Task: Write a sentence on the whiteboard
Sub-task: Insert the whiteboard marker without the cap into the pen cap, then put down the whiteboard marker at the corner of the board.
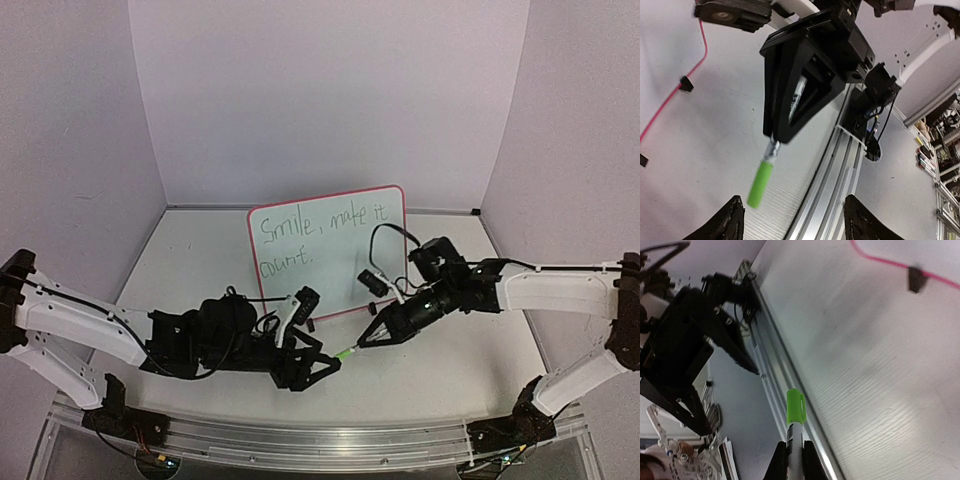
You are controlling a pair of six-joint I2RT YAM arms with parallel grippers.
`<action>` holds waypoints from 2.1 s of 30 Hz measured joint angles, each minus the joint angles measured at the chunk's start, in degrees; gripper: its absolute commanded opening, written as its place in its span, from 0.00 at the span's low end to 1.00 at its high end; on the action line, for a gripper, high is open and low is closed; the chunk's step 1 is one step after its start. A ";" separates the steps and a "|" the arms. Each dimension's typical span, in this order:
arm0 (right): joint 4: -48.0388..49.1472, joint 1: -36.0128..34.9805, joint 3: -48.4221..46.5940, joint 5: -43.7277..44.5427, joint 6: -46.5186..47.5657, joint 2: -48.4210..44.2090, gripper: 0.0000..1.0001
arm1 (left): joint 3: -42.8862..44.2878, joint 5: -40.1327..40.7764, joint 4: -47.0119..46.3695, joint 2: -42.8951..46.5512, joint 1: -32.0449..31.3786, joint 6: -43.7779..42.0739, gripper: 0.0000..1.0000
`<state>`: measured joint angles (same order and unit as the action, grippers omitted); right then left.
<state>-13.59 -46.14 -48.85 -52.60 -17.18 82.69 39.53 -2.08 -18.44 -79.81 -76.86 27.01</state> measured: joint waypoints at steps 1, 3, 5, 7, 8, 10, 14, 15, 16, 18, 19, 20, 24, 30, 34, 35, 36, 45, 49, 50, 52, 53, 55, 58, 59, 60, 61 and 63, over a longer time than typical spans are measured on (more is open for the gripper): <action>0.31 2.40 0.67 1.96 -0.51 -2.09 0.00 | 0.01 1.54 1.44 1.47 0.23 0.16 0.76; 0.41 6.31 2.28 6.11 -1.38 -5.97 0.00 | -0.02 4.62 5.38 4.33 0.79 1.00 0.79; 0.30 9.36 3.82 10.76 -2.93 -9.14 0.00 | -0.25 7.26 8.85 6.46 1.61 1.97 0.80; 0.23 11.56 5.42 14.93 -4.51 -11.14 0.00 | -1.41 9.80 12.46 8.63 3.16 3.51 0.81; 0.18 12.70 6.47 17.05 -5.43 -11.93 0.00 | -2.11 10.67 13.91 9.54 4.03 4.21 0.82; -0.07 15.68 8.69 20.82 -7.20 -12.80 0.00 | -3.65 11.81 17.00 11.17 6.04 5.62 0.82; -1.26 21.09 11.82 28.34 -9.69 -13.19 0.00 | -4.68 12.63 22.55 12.53 10.04 7.59 0.83; -1.34 22.34 12.18 30.01 -10.04 -13.26 0.00 | -4.68 12.58 23.75 12.72 11.08 7.89 0.83; -1.44 23.46 12.37 31.29 -10.35 -13.43 0.00 | -4.68 12.51 24.64 12.91 11.90 8.11 0.83; -1.08 26.18 12.47 33.31 -10.80 -13.86 0.01 | -4.68 12.11 26.29 13.48 13.71 8.68 0.83; -0.32 27.95 12.47 33.74 -10.97 -13.93 0.01 | -4.72 11.74 27.12 13.85 14.82 8.92 0.83; 0.56 29.63 12.47 33.93 -11.05 -13.92 0.01 | -4.74 11.33 27.79 14.25 15.96 9.04 0.83; 5.77 35.05 12.41 33.78 -11.39 -11.78 0.03 | -4.81 9.10 29.56 15.81 21.23 9.10 0.84; 14.30 38.46 11.54 31.40 -11.59 -3.78 0.05 | -4.83 5.59 31.24 15.98 27.89 9.05 0.84; 18.30 39.85 9.46 30.69 -11.37 0.54 0.08 | -4.83 3.35 31.97 15.57 31.77 8.87 0.84; 18.93 40.16 8.77 30.73 -11.24 1.56 0.10 | -4.90 2.67 31.89 15.31 32.98 8.80 0.84; 19.64 40.56 8.05 30.77 -11.07 2.71 0.11 | -5.03 2.05 31.75 14.99 34.29 8.70 0.84; 22.03 44.97 4.80 31.69 -8.40 11.15 0.51 | -5.92 -2.38 31.39 11.07 45.57 4.86 0.84; 21.63 45.49 3.72 32.61 -7.52 12.24 0.70 | -5.90 -3.22 30.13 9.56 52.35 2.90 0.85; 21.41 45.50 3.27 32.97 -7.50 12.25 0.86 | -5.90 -3.41 29.60 9.27 53.98 2.57 0.85; 21.04 45.50 2.12 33.90 -6.63 12.24 0.98 | -5.72 -3.84 28.50 8.67 57.23 1.74 0.86; 20.88 45.50 1.69 34.37 -6.38 12.23 0.98 | -5.55 -3.86 28.09 8.36 58.68 1.36 0.86; 20.32 45.50 1.08 35.95 -5.45 12.13 0.98 | -4.88 -3.89 27.06 7.67 61.58 0.44 0.86; 19.34 46.04 0.95 37.15 -3.95 11.38 0.98 | -4.15 -4.73 24.20 6.84 66.40 -0.57 0.87; 19.16 46.45 0.95 37.36 -3.41 10.95 0.98 | -4.08 -5.08 23.25 6.59 67.94 -0.66 0.87; 19.00 47.02 0.95 37.67 -2.75 10.43 0.98 | -4.03 -5.49 21.81 6.14 70.06 -0.66 0.88; 18.89 47.59 0.95 37.99 -2.04 9.86 0.98 | -4.00 -5.81 20.48 5.72 72.05 -0.66 0.88; 19.21 48.68 1.10 38.70 -0.52 8.38 0.98 | -3.98 -5.94 18.31 4.91 75.19 -0.69 0.89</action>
<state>5.62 2.54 -47.75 -13.90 -17.70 91.06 35.55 -8.02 -0.12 -74.90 -1.67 26.32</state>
